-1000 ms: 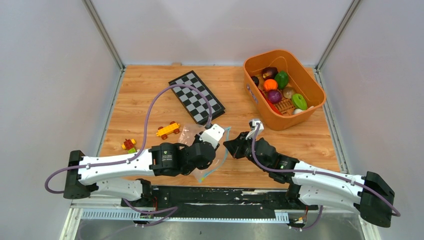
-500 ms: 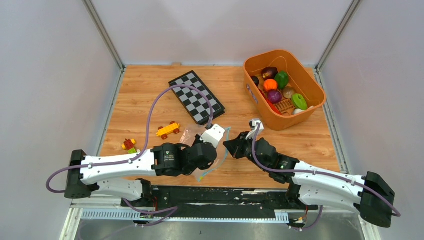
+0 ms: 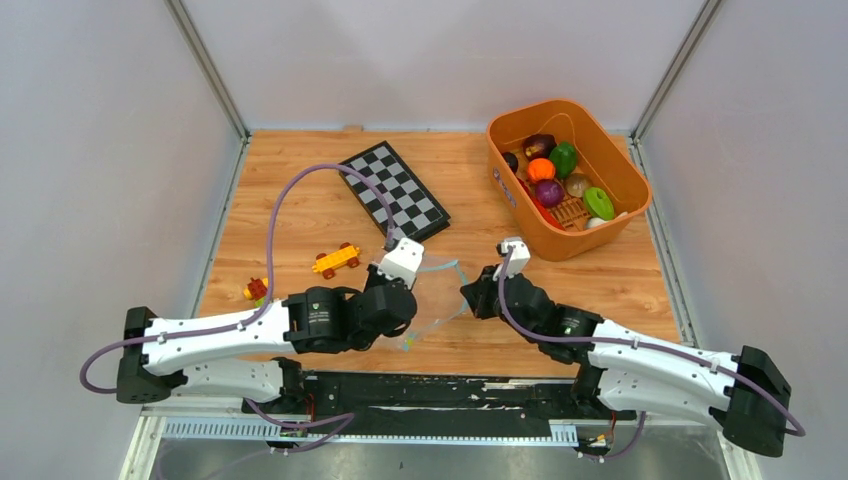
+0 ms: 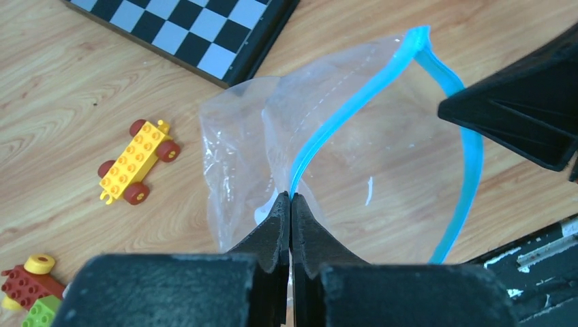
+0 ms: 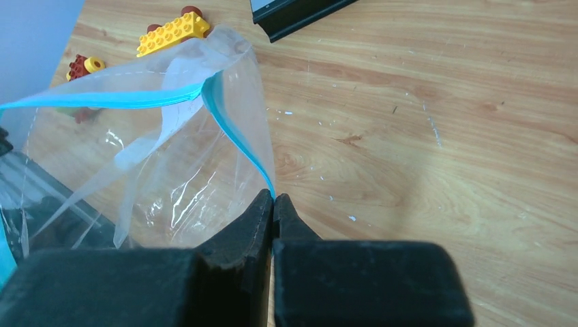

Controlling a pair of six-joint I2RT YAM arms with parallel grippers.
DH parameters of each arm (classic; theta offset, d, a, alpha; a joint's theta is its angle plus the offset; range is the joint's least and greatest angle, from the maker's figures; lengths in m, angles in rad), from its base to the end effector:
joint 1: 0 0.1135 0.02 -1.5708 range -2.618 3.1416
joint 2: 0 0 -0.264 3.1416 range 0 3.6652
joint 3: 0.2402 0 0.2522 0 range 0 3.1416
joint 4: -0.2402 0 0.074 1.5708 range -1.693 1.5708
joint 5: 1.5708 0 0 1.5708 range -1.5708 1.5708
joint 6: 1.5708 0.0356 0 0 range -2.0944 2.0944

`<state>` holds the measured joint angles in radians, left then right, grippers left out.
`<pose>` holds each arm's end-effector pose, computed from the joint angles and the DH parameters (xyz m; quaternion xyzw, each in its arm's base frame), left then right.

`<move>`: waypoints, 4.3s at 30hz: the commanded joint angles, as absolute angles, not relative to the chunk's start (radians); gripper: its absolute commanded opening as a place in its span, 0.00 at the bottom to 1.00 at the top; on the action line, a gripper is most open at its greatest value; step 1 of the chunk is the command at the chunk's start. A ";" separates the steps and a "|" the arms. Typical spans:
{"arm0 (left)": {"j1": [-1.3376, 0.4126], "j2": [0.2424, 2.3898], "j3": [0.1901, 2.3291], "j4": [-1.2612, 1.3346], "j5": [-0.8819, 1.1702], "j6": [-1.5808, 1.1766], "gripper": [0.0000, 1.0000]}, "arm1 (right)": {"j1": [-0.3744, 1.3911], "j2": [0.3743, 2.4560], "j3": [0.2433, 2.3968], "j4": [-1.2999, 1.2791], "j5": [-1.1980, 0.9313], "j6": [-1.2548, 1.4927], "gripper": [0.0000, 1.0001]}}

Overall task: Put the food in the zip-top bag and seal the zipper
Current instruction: Open the zipper of the food storage bag at the center of the board, then move the bin to the center of the board, then pick up the fake fruit from the bin, then place the fake fruit in the zipper food storage bag.

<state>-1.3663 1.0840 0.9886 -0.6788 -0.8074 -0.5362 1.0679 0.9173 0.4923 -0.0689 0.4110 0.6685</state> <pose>0.0692 -0.2068 0.3143 0.2024 0.8371 -0.0801 0.5019 0.1095 0.1695 0.2262 -0.0642 0.8445 0.2699 0.4581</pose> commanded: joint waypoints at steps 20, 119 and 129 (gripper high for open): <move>-1.111 1.115 0.990 -0.458 -0.582 -0.601 0.00 | 0.688 0.858 1.030 -0.480 0.399 0.269 0.48; -0.916 1.054 0.927 -0.425 -0.371 -0.495 0.00 | 0.216 2.022 1.820 -0.400 -0.207 0.104 0.31; -0.915 1.020 0.907 -0.430 -0.370 -0.504 0.00 | 0.217 1.639 1.508 -0.319 -0.287 0.229 0.31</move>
<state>-0.9203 1.0496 0.9070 -0.4458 -0.3672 -0.4957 0.2138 1.7664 1.5761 -0.3889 -0.2066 0.1509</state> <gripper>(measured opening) 0.007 0.552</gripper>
